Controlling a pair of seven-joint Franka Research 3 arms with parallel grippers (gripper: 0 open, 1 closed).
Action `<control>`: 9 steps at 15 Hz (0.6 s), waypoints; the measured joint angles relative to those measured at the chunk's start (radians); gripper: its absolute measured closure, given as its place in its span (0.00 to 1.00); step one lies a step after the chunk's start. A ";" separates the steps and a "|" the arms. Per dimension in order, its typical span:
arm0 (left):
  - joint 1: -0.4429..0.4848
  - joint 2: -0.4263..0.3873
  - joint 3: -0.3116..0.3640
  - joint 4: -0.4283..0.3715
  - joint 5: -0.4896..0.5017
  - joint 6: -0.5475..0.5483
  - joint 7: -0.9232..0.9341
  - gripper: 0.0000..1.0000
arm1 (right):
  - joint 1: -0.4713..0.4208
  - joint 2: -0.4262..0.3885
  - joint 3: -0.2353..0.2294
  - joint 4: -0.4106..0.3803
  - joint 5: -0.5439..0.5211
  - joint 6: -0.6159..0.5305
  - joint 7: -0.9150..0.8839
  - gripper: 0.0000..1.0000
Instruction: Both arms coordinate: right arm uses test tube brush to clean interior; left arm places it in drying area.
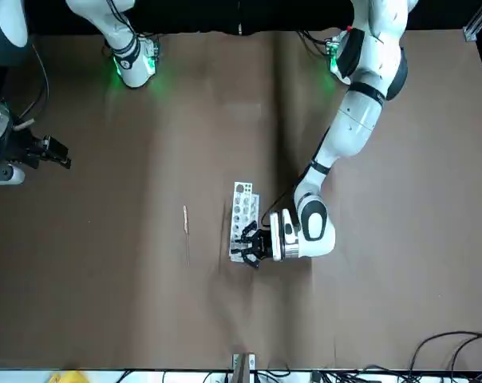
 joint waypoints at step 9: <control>0.004 -0.033 0.001 0.011 -0.007 0.017 -0.056 0.77 | 0.004 0.002 0.001 0.000 0.000 0.000 0.000 0.00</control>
